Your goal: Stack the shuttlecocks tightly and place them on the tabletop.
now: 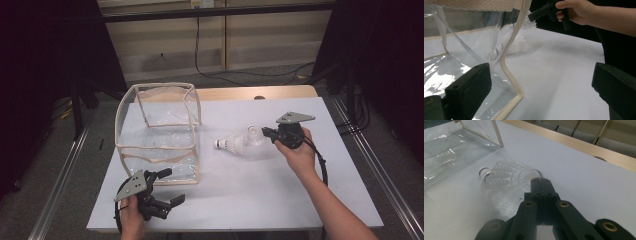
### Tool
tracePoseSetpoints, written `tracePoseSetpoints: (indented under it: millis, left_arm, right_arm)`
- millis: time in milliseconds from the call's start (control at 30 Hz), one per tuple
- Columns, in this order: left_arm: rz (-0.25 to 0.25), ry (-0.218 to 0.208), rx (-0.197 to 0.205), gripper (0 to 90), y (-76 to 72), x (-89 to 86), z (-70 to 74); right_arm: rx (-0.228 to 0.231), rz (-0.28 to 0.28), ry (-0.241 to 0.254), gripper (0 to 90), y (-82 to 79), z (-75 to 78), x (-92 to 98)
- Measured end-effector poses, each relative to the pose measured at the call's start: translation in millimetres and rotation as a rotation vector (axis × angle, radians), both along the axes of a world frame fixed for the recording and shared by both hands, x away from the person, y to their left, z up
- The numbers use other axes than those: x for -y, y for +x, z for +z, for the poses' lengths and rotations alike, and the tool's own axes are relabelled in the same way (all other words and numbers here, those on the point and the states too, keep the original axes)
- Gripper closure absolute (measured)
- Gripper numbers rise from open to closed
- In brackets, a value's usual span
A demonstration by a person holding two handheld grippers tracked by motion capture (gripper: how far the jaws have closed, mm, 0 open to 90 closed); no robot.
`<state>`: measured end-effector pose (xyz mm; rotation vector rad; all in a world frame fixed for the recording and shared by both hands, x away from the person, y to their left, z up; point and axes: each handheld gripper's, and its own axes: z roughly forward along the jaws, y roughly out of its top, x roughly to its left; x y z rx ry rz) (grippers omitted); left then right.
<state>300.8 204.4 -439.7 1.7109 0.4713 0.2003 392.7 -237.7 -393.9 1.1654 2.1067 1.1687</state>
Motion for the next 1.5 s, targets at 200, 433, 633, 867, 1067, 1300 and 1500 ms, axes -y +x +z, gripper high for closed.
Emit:
tracePoseSetpoints:
  millis: [200, 433, 633, 867, 1067, 1300, 1500]
  left_arm:
    - [-0.003, 0.000, -0.001, 2.7, 0.2, 0.4, -0.3]
    - [-0.002, 0.001, -0.001, 2.8, 0.2, 0.6, -0.3]
    - [-0.001, 0.001, -0.002, 2.8, 0.0, 0.6, -0.1]
    - [-0.002, 0.005, 0.000, 2.7, -0.1, 1.0, 0.0]
    - [-0.002, 0.005, 0.000, 2.7, -0.3, 1.0, 0.3]
    - [-0.003, 0.006, 0.000, 2.7, -0.3, 1.0, 0.3]
    - [-0.003, 0.007, 0.001, 2.8, -0.3, 1.3, 0.3]
  right_arm:
    - [0.002, 0.010, 0.006, 90.0, -4.9, -1.7, 2.7]
    - [0.000, 0.013, 0.008, 90.0, -9.5, -3.1, 7.0]
    - [-0.001, 0.013, 0.005, 90.0, -12.8, -4.1, 10.2]
    - [-0.006, 0.025, 0.000, 90.0, -16.8, -6.1, 10.4]
    - [-0.013, 0.036, -0.006, 90.0, -18.9, -9.0, 9.0]
    - [-0.028, 0.051, -0.014, 90.0, -21.1, -14.1, 6.2]
    - [-0.037, 0.062, -0.025, 90.0, -21.5, -16.7, 4.4]
